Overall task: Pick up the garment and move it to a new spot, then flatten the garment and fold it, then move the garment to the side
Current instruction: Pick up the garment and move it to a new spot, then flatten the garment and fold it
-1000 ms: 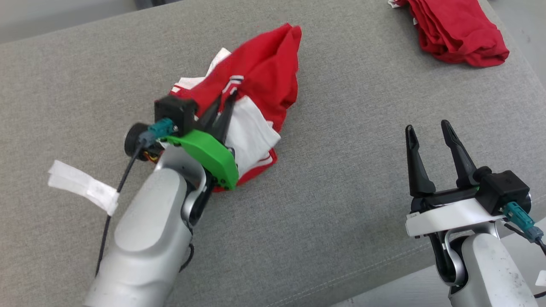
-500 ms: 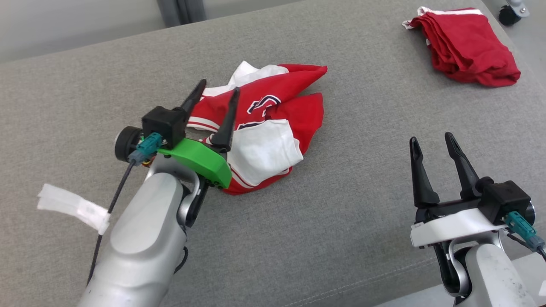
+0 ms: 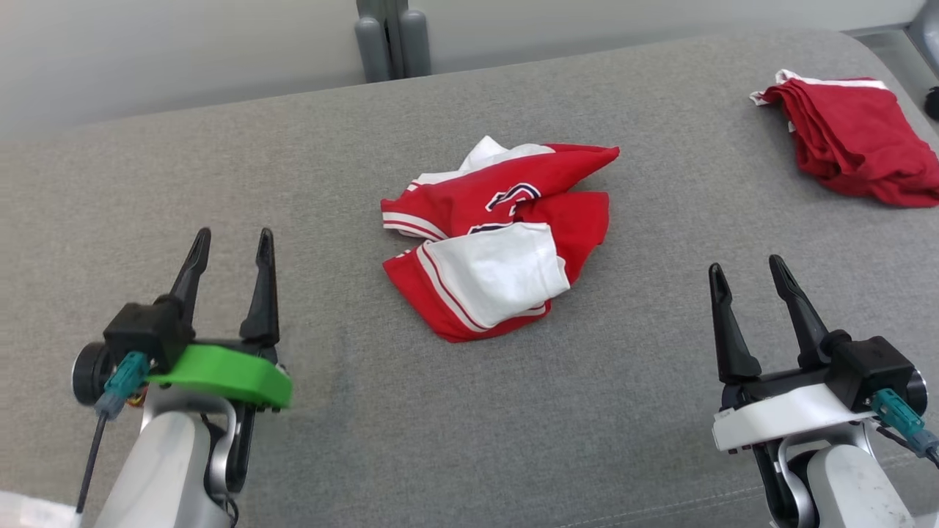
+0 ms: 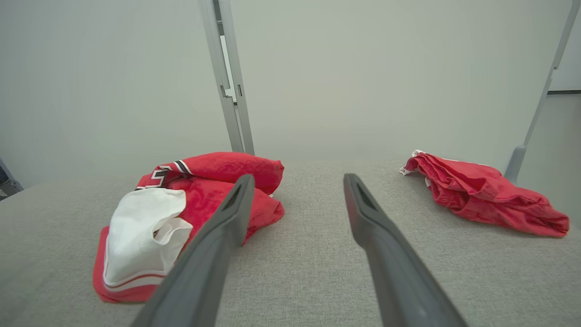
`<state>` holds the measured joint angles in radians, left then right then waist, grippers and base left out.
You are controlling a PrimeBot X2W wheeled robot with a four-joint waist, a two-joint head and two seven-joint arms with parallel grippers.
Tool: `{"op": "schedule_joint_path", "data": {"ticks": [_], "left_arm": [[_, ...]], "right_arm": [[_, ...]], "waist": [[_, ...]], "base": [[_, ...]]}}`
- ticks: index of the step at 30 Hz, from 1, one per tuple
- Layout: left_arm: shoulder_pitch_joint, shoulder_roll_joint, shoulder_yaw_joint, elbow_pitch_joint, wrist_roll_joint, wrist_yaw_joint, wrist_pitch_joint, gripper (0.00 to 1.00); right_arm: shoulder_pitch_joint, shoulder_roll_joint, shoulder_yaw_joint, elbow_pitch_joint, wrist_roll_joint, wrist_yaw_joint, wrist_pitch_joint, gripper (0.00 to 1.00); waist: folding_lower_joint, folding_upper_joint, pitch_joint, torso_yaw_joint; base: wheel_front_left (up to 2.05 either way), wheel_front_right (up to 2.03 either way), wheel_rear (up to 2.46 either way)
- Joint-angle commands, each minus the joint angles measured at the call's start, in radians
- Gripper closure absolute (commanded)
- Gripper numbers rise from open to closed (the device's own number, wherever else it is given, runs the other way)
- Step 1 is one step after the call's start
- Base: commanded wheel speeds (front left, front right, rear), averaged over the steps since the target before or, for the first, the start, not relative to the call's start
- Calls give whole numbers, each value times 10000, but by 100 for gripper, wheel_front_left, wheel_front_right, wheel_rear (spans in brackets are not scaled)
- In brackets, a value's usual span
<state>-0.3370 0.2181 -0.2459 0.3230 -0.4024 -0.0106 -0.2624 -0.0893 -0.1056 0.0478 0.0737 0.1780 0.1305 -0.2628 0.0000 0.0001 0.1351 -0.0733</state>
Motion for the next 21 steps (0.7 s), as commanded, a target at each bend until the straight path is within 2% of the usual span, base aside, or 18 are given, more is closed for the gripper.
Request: {"op": "schedule_joint_path", "data": {"ticks": [1, 9, 21], "left_arm": [[421, 93, 190, -176, 136, 99, -27, 0], [2004, 45, 997, -925, 218, 280, -28, 0], [3397, -345, 1870, -1640, 559, 112, -29, 0]], "right_arm": [[126, -38, 4, -37, -25, 4, -29, 0], [321, -105, 95, -16, -27, 4, -29, 0], [621, -223, 126, 37, 148, 4, -29, 0]], "waist": [[0, -1, -263, 313], [0, -1, -523, 780], [0, -1, -710, 1024]], "base": [[0, 0, 0], [0, 0, 0], [0, 0, 0]]}}
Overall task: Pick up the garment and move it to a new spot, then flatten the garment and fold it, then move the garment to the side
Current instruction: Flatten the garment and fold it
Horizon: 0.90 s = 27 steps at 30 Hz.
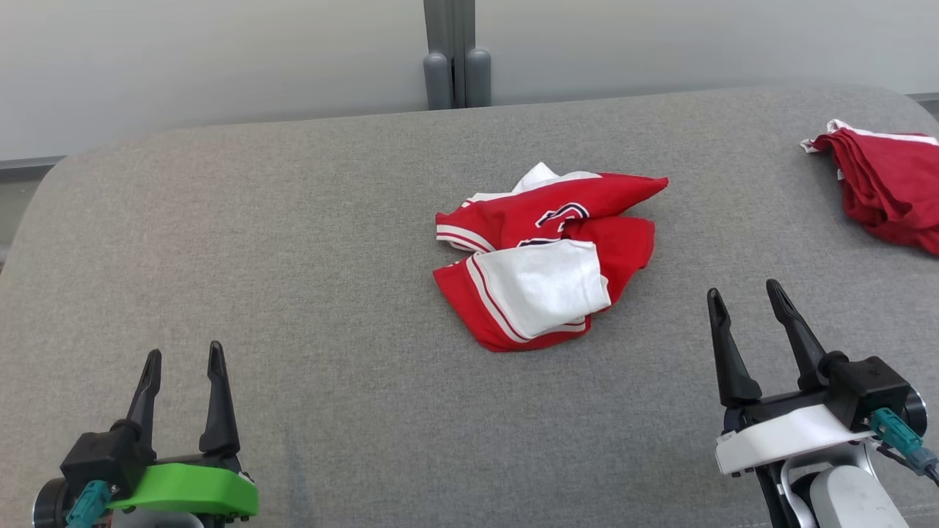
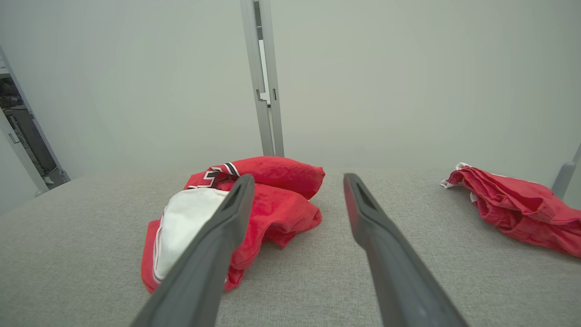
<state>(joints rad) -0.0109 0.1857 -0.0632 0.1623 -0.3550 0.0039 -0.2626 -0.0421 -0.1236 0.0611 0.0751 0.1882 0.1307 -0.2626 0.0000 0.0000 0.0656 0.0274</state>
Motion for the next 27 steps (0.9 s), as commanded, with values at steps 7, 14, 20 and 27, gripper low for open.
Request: {"op": "schedule_joint_path", "data": {"ticks": [7, 14, 20, 27], "left_arm": [[266, -247, 263, -143, 342, -235, -27, 0], [232, -419, 450, -140, 599, -465, -28, 0], [217, -548, 562, -74, 773, -592, -28, 0], [154, -645, 687, -3, 925, -711, -28, 0]], "right_arm": [[252, -20, -54, 59, 109, 2, -31, 0], [248, -32, -15, 115, 188, 2, -31, 0], [268, 16, -22, 146, 217, 2, -31, 0], [272, -12, -38, 172, 242, 2, -31, 0]], "waist": [[0, 0, -49, 56], [0, 0, -41, 14], [0, 0, -47, -3], [0, 0, -67, 11]], "base": [[0, 0, 0], [0, 0, 0], [0, 0, 0], [0, 0, 0]]}}
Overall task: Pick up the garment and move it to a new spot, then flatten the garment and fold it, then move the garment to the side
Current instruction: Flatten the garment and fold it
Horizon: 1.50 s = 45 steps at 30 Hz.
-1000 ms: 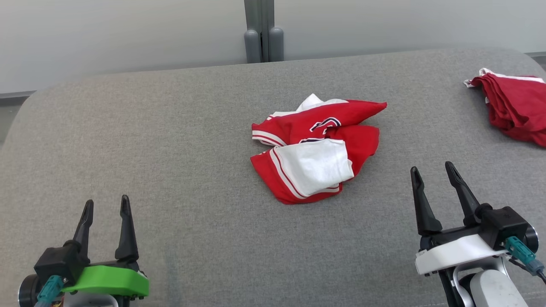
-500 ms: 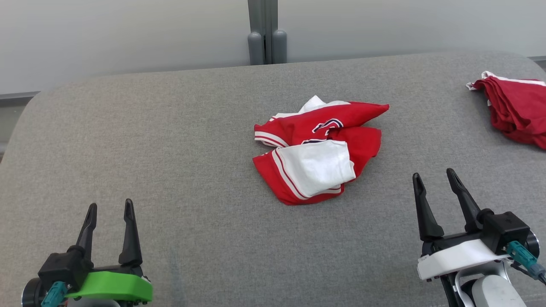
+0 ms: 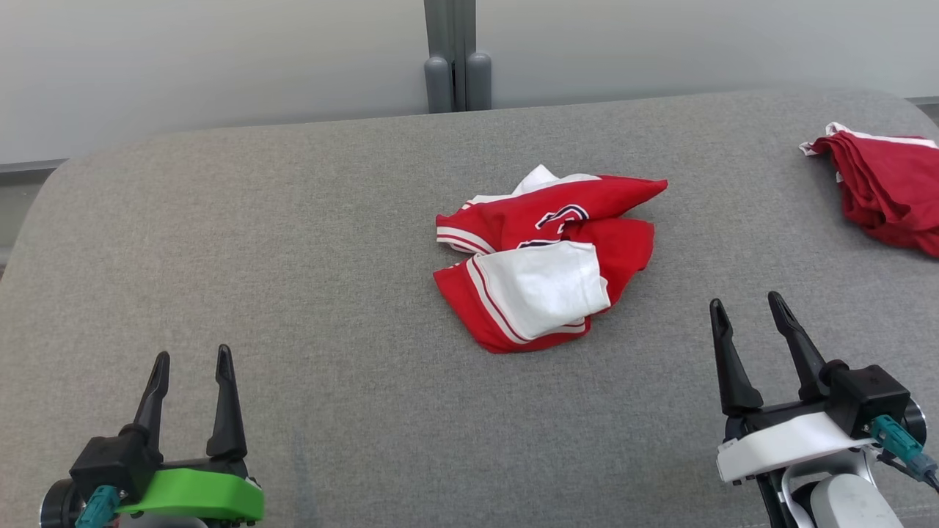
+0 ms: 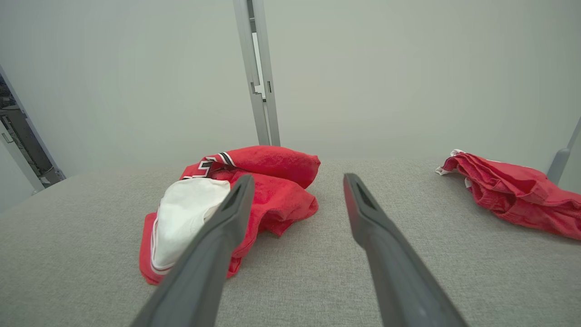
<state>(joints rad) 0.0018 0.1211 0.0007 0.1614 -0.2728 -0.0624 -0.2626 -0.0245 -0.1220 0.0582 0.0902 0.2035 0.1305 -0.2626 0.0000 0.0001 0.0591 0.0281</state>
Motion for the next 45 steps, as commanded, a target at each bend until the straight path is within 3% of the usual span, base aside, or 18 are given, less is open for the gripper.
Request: {"op": "schedule_joint_path", "data": {"ticks": [1, 36, 45], "left_arm": [[15, -9, 61, 19, 89, -68, -28, 0], [-63, -363, 439, 216, 495, -363, -28, 0], [-835, -372, -120, 509, 733, -513, -28, 0]], "right_arm": [[94, -32, -11, 26, 80, 3, -31, 0], [80, -110, 65, 69, 145, 4, -31, 0], [-161, -135, 189, 93, 162, 3, -31, 0]], "waist": [[0, -1, -5, 7], [0, -1, 11, 29], [0, -1, 220, -116]], "base": [[0, 0, 0], [0, 0, 0], [0, 0, 0]]}}
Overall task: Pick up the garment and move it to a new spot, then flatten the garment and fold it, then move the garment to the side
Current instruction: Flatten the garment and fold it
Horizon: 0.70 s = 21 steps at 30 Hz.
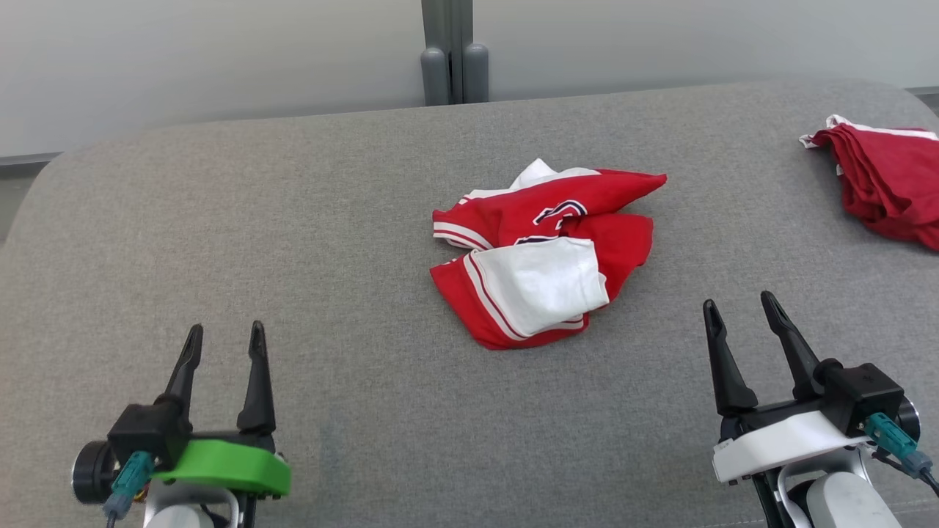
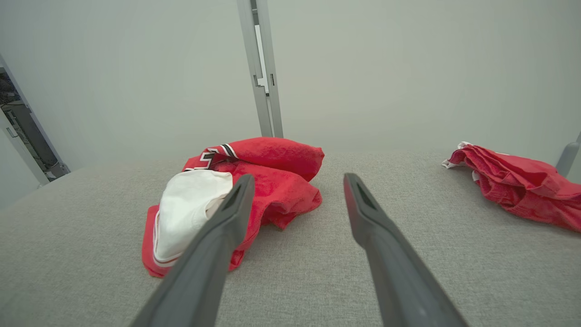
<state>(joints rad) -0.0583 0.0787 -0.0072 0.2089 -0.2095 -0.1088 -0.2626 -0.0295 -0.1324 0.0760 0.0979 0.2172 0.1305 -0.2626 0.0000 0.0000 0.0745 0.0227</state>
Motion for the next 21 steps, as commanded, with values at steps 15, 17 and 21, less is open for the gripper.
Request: {"op": "schedule_joint_path", "data": {"ticks": [15, 17, 21], "left_arm": [[-3765, 199, -3050, 2251, 246, -219, 120, 0], [-3965, 208, -3489, 2577, 103, -220, 100, 0], [-4159, 178, -4193, 3208, -198, -222, 83, 0]], "right_arm": [[-673, 92, 149, 54, 201, 4, -31, 0], [-733, 128, 125, 56, 224, 4, -31, 0], [-805, 181, 100, 39, 254, 4, -31, 0]], "waist": [[0, 0, 1222, -1722], [0, 0, 1343, -1920], [0, 0, 1507, -2201]], "base": [[0, 0, 0], [0, 0, 0], [0, 0, 0]]}}
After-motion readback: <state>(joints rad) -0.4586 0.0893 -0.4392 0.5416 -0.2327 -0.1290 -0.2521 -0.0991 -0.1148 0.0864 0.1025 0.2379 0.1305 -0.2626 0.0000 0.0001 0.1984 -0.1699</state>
